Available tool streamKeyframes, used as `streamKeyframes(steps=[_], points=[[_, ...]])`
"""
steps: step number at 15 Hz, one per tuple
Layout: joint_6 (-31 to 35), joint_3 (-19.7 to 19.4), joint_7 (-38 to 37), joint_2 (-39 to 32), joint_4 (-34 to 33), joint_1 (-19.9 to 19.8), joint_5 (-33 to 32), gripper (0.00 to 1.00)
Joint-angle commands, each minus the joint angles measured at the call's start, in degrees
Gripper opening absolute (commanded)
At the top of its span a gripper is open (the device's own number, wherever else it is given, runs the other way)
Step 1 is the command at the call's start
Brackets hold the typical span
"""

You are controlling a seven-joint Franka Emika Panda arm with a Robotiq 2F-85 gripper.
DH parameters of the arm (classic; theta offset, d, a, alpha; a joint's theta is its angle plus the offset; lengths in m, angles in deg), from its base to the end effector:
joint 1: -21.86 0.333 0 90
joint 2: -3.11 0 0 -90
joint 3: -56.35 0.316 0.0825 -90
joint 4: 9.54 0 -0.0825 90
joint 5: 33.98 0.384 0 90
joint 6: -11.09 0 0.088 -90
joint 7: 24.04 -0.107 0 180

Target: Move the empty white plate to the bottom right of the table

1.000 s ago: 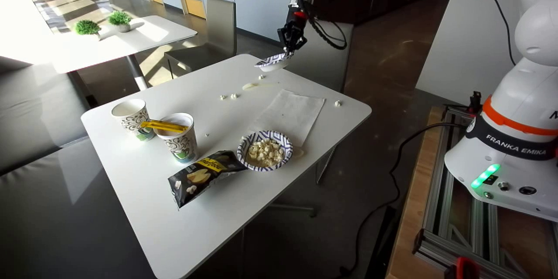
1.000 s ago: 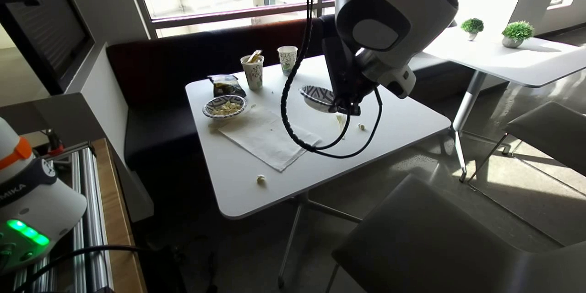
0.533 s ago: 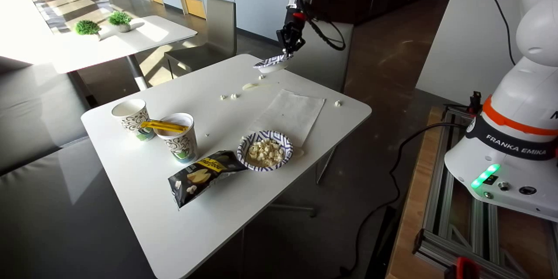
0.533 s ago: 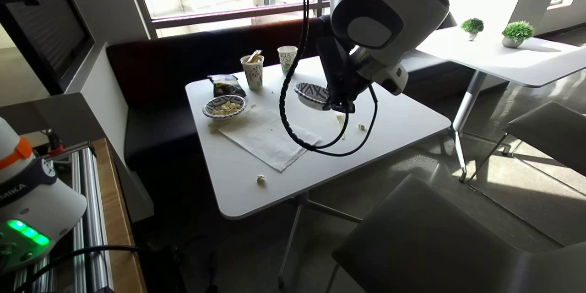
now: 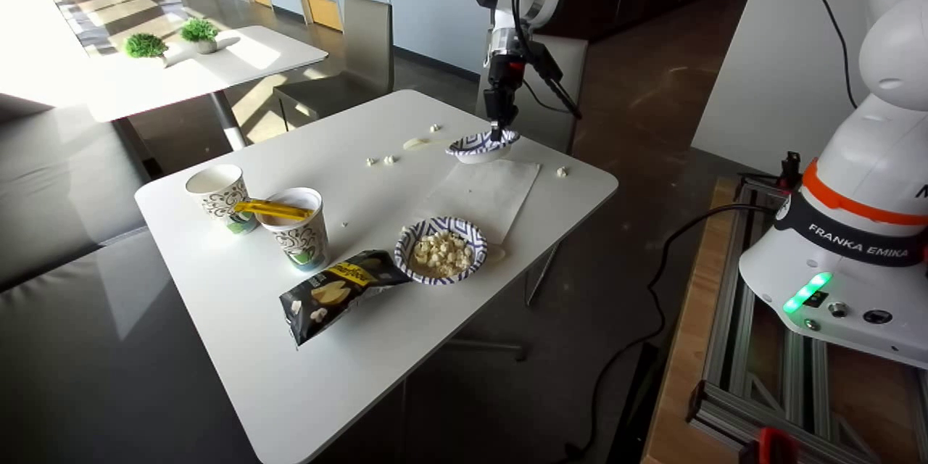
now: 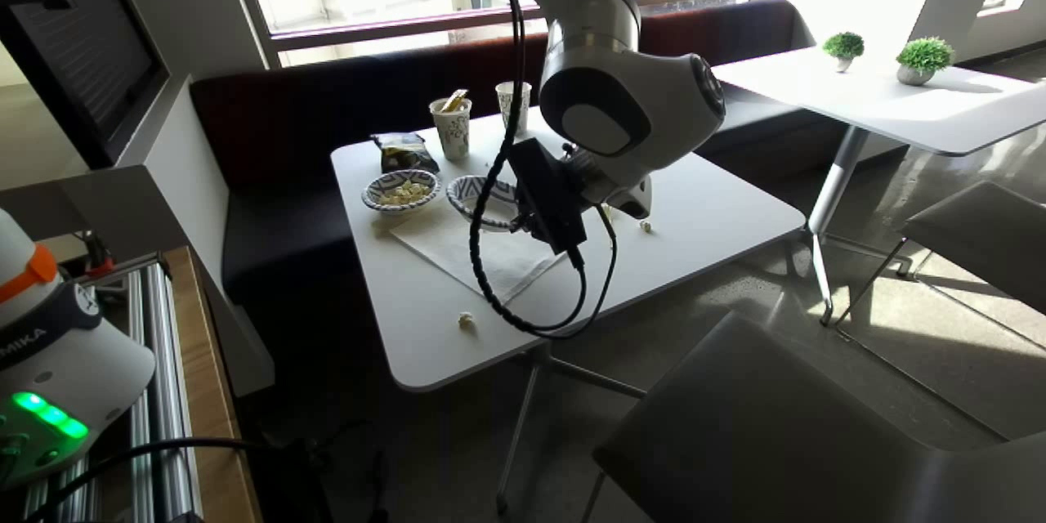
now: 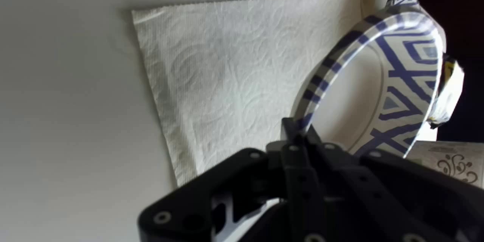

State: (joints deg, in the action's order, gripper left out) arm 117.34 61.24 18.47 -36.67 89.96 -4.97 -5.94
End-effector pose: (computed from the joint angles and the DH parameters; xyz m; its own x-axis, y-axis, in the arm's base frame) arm 0.5714 -0.1930 0.1575 0.9734 0.1398 -0.1813 -0.0112 -0.7617 -0.6478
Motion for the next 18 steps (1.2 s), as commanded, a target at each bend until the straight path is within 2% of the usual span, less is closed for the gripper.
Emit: streamKeyframes(steps=[1,5,8,13,18], points=[[-1.0,0.2,14.6,4.1,9.2,-2.8,4.9,0.01],[-2.1,-1.9,24.8,6.3,15.3,-1.3,6.9,0.01],[1.8,-3.2,28.3,8.0,19.4,0.6,8.2,0.01],[13.9,-4.3,32.3,11.3,25.5,3.9,14.3,0.01],[28.4,-5.1,31.7,14.8,30.2,6.5,18.4,0.01]])
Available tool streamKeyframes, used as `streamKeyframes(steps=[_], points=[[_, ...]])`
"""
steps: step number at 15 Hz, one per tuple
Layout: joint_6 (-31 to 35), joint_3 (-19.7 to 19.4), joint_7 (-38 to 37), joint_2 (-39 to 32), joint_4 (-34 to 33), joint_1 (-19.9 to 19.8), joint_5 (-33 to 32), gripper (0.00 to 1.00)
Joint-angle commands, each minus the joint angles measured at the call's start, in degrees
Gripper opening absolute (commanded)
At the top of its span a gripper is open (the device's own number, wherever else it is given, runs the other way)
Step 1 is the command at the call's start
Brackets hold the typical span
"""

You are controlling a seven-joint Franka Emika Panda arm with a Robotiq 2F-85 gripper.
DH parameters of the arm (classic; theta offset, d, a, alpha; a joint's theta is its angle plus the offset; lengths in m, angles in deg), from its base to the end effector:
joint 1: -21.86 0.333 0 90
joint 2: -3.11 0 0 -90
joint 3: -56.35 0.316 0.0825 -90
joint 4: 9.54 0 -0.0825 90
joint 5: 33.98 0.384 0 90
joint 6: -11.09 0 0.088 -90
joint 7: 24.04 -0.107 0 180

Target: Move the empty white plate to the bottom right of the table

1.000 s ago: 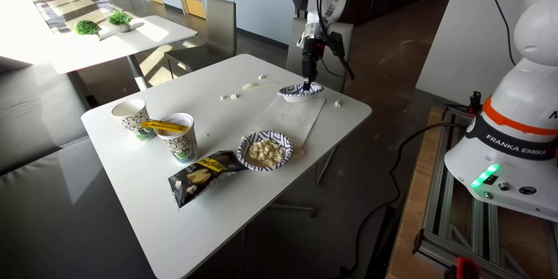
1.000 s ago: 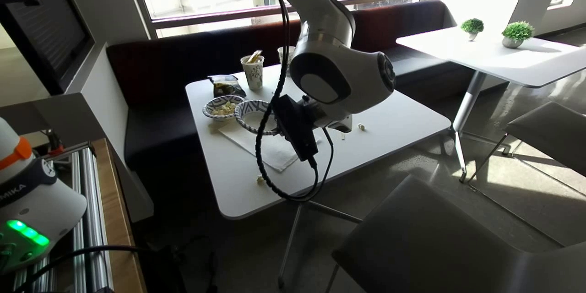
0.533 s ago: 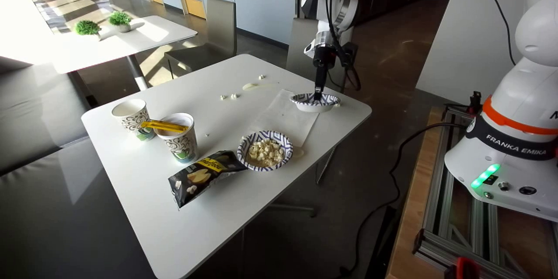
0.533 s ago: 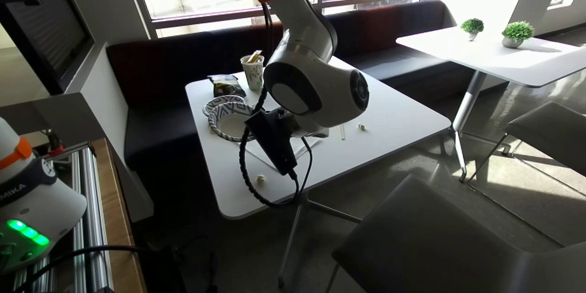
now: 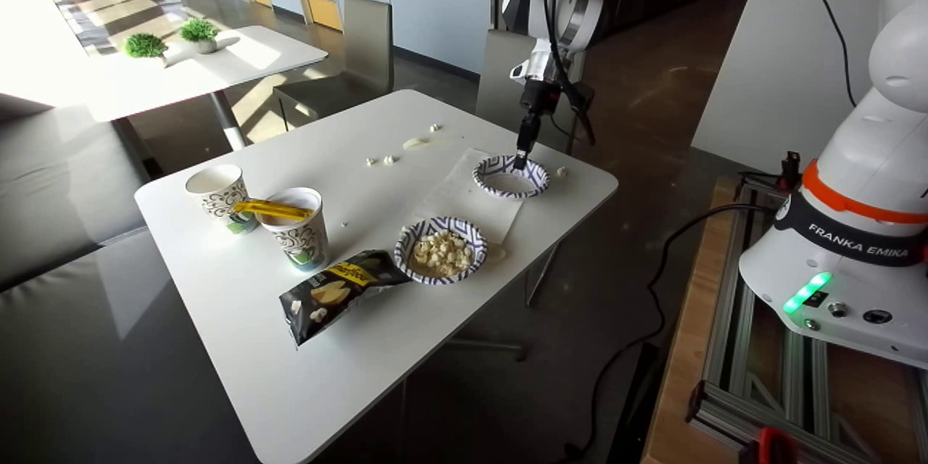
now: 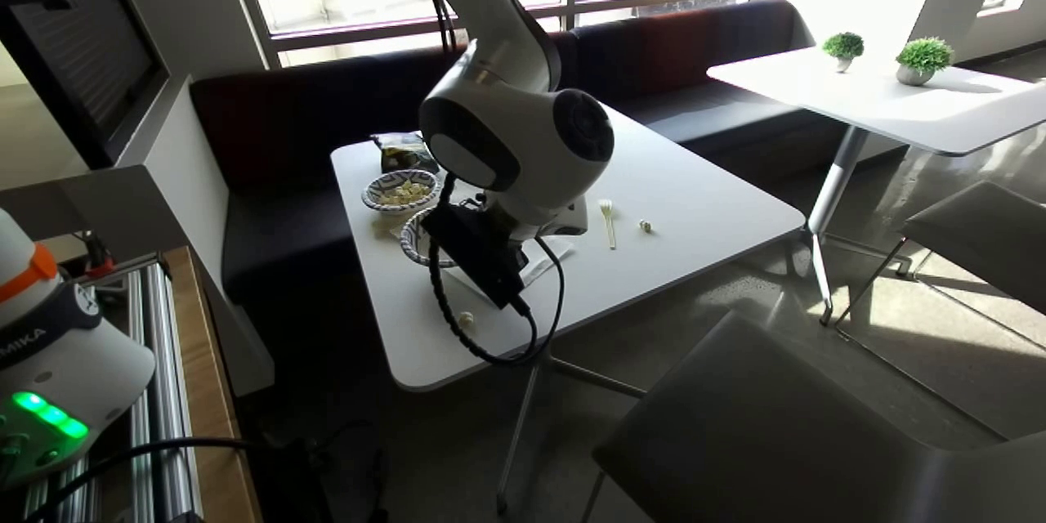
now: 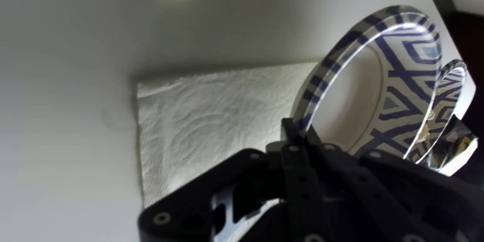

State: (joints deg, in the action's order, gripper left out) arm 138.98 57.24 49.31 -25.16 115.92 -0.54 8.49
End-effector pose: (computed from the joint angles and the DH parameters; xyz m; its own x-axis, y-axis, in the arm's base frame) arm 0.4785 -0.1660 0.1335 0.9567 0.2521 0.1454 0.2890 -0.7647 -0.5760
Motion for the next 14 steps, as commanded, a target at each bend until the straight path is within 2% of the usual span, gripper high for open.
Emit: streamKeyframes(steps=[1,4,5,6,9,14], points=[[9.0,-0.9,0.7,3.6,4.8,2.3,5.3,0.01],[14.2,-0.8,-0.9,3.8,5.9,4.1,6.5,0.01],[14.3,-1.3,-2.6,3.7,6.1,4.9,5.1,0.29],[14.5,-1.4,-4.1,3.6,6.3,5.4,4.3,0.29],[12.1,-2.9,-11.0,5.2,7.6,6.8,1.3,0.52],[16.6,-4.5,-22.6,13.5,13.4,7.2,3.8,0.87]])
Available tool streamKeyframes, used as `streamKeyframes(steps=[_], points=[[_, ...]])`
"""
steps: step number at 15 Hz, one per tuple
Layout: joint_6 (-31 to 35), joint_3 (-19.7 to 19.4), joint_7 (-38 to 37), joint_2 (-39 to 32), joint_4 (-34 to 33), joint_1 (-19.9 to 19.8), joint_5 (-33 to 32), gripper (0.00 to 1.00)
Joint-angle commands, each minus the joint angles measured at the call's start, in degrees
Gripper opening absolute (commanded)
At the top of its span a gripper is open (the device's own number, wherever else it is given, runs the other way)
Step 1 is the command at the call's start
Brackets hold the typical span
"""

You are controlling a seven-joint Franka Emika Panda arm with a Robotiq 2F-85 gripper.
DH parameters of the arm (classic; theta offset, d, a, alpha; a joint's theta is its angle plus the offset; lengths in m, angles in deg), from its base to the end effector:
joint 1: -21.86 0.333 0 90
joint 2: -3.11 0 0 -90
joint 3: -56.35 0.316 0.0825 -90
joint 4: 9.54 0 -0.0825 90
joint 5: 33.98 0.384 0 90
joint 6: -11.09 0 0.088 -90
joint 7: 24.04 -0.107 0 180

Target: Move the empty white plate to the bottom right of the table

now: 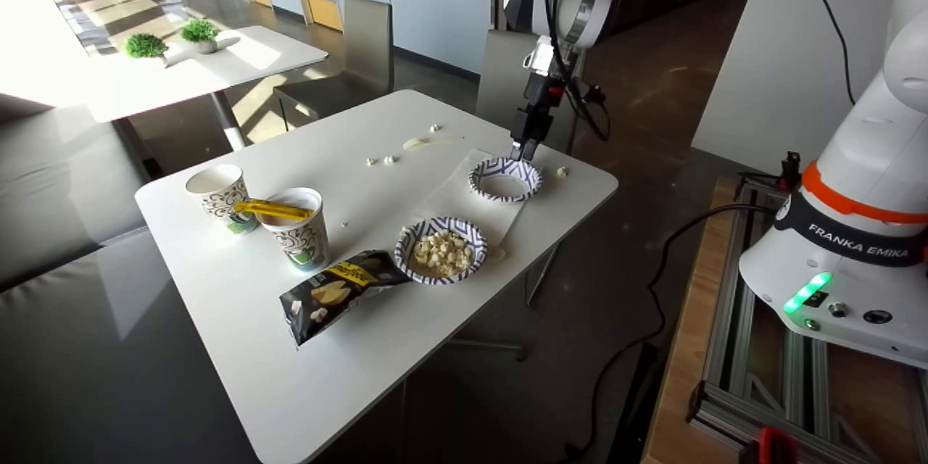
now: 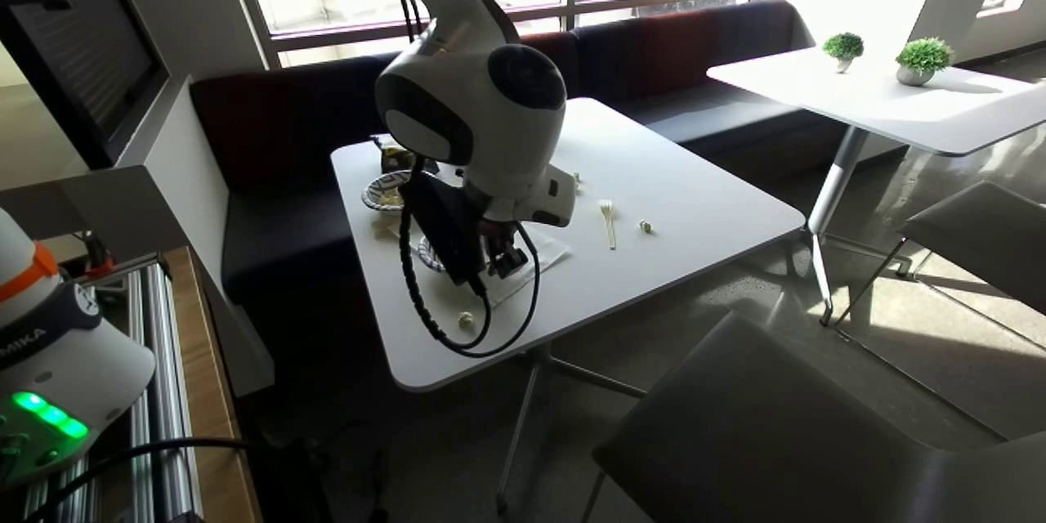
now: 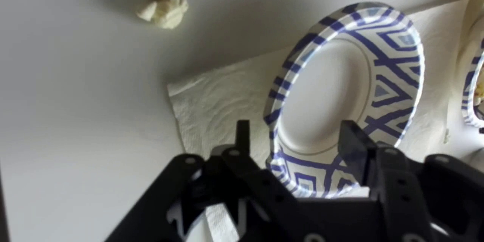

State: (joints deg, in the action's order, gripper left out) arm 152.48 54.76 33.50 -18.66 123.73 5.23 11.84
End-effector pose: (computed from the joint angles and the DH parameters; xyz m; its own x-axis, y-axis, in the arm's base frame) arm 0.4651 -0.1555 0.1576 0.9971 -0.0230 0.0722 0.0109 -0.8993 -0.4371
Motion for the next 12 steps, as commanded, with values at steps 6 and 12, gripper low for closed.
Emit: streamKeyframes(steps=[6,12], points=[[12.1,-4.0,-24.3,21.6,17.5,3.8,-0.4,1.00],[25.7,1.6,-36.2,33.4,29.9,6.1,-5.0,1.00]])
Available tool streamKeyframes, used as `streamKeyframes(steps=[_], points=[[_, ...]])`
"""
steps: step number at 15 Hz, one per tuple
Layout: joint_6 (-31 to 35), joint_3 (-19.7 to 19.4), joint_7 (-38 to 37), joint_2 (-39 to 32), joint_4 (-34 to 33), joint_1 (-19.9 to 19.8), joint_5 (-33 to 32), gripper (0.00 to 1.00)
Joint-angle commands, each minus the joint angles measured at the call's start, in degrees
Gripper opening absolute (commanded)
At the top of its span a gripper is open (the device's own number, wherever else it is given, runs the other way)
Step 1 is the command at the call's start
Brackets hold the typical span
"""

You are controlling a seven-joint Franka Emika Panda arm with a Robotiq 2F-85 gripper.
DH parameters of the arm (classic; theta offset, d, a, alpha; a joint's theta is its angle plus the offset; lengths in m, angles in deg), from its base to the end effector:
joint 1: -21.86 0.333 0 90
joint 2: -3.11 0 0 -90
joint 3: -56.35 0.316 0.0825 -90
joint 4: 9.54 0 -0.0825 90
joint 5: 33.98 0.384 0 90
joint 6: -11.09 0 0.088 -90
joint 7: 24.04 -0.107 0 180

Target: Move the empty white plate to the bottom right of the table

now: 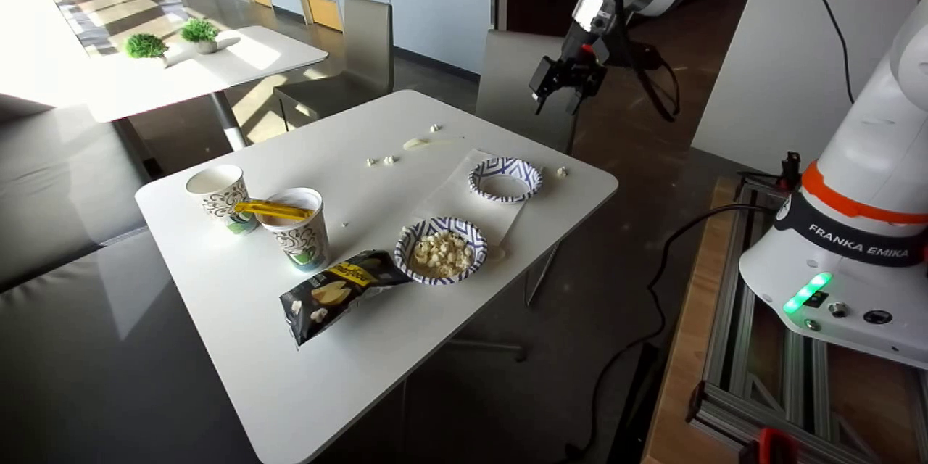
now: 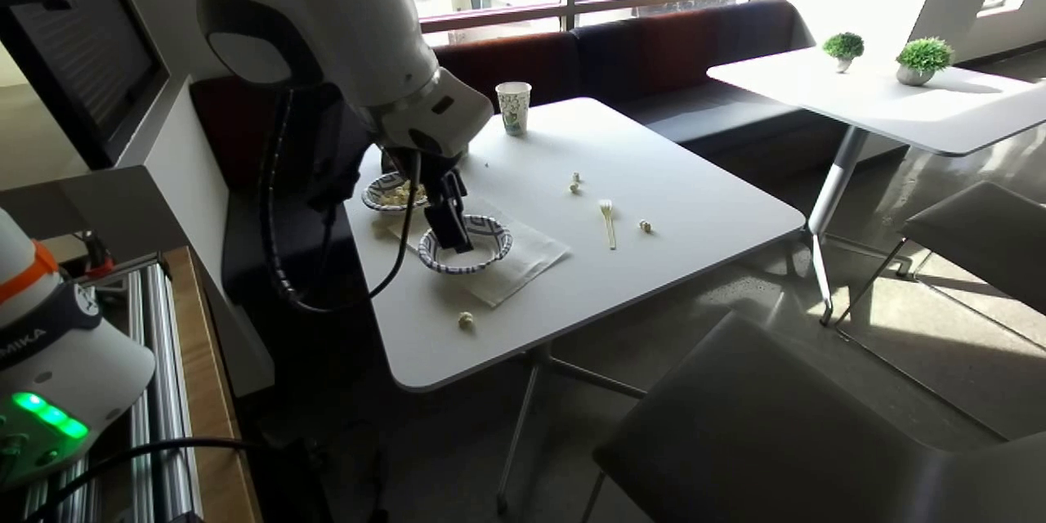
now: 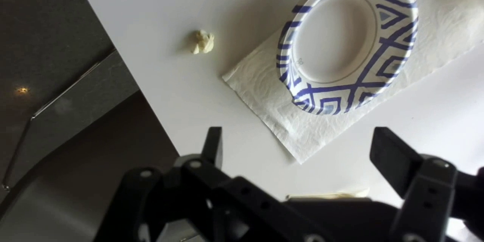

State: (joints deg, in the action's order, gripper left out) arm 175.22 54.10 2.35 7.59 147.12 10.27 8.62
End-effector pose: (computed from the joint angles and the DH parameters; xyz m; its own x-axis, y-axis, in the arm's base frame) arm 0.3844 -0.1330 0.2599 0.8527 -0.4744 0.2189 -0.4220 -0.8724 -0.2465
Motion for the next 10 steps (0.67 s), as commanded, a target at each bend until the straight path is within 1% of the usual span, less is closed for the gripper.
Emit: streamKeyframes(steps=[1,3,4,10], points=[[2.0,3.4,-4.8,3.7,1.9,0.1,-0.8,1.00],[1.4,4.1,-5.9,6.6,2.4,-0.2,0.6,1.00],[1.6,3.3,-4.6,4.5,1.9,0.5,-0.3,1.00],[1.6,3.4,-4.7,4.4,1.3,0.4,-0.3,1.00]])
